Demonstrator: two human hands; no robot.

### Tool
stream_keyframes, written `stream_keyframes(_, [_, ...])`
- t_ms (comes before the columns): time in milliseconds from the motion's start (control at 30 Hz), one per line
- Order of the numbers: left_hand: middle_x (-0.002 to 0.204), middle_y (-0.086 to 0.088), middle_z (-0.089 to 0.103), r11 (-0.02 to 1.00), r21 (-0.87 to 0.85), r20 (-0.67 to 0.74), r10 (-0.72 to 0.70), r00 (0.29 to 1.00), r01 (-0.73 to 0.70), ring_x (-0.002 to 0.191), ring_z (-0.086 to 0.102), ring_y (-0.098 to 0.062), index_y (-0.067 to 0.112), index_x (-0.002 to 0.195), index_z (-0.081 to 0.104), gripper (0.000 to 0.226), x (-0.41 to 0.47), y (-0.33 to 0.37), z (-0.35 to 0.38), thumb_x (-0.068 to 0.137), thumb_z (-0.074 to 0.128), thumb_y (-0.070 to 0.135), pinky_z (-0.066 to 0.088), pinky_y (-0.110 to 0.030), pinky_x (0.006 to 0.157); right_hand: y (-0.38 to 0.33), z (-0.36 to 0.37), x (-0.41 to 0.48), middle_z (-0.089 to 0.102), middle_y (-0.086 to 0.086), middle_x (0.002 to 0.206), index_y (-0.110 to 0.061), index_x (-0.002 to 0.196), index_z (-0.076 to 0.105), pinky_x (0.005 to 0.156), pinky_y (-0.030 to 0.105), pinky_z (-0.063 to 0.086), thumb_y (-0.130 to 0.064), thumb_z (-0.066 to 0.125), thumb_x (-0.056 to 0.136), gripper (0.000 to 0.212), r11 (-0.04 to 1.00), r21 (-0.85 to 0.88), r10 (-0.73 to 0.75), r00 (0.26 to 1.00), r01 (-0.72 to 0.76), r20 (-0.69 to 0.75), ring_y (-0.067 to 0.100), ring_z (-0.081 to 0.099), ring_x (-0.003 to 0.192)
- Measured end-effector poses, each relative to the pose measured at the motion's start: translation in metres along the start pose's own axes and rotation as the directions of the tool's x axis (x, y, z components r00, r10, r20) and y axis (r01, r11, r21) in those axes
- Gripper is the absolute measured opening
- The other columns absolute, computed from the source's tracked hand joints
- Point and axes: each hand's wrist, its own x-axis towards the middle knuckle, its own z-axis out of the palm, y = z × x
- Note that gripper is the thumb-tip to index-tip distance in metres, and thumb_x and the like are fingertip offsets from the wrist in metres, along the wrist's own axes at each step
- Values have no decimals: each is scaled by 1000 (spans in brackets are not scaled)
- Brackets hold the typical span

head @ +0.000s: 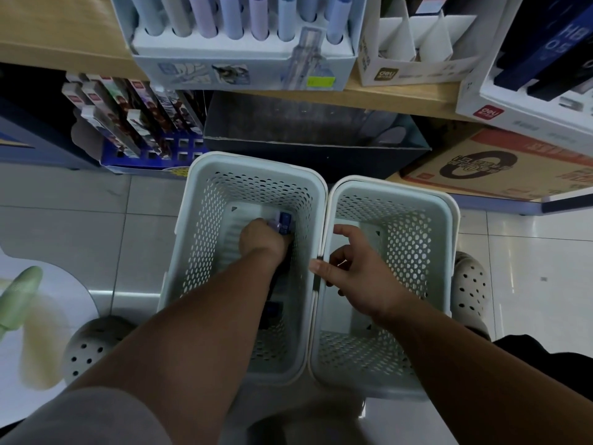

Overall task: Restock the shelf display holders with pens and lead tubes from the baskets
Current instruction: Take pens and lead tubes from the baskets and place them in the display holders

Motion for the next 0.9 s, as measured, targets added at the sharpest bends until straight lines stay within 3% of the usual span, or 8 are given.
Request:
stream_keyframes(167, [120, -10, 70, 997, -70, 63, -39, 997, 44, 104, 66, -27, 8, 119, 67, 34, 2, -2, 8, 88, 72, 19, 46, -25, 77, 0, 1, -1, 68, 2, 96, -43, 139, 35, 71, 31, 55, -50, 77, 83, 71, 1000, 11, 2, 1000, -2, 6, 12, 70, 80])
stream_keyframes(400, [106, -11, 72, 998, -58, 78, -15, 997, 20, 95, 67, -28, 10, 99, 68, 16, -1, -5, 9, 91, 64, 23, 44, -26, 73, 1, 1, 0, 69, 1, 90, -42, 138, 35, 67, 28, 52, -49, 77, 85, 68, 1000, 22, -10, 1000, 9, 12, 9, 71, 76])
stream_keyframes(667, [100, -13, 72, 962, -263, 217, -10, 976, 68, 92, 69, -29, 8, 105, 70, 18, 1, -15, 2, 87, 68, 13, 58, -43, 88, 2, 2, -1, 70, 2, 89, -47, 135, 33, 69, 33, 57, -50, 76, 85, 65, 999, 26, -20, 1000, 20, 14, 10, 71, 76])
stream_keyframes(767, [97, -13, 73, 937, -339, 265, 4, 964, 89, 90, 69, -29, 10, 101, 70, 16, -2, -15, -3, 85, 72, 9, 59, -39, 84, 3, 2, 0, 69, 2, 87, -46, 135, 33, 69, 33, 56, -48, 75, 86, 65, 999, 33, -26, 1000, 26, 15, 11, 70, 76])
stream_keyframes(900, [93, -10, 74, 916, -388, 296, 24, 955, 97, 83, 69, -25, 10, 101, 71, 15, -7, -16, -5, 86, 73, 6, 55, -25, 67, 4, 2, 1, 69, 2, 84, -48, 132, 32, 70, 34, 57, -47, 75, 86, 63, 999, 31, -33, 999, 32, 17, 11, 70, 75])
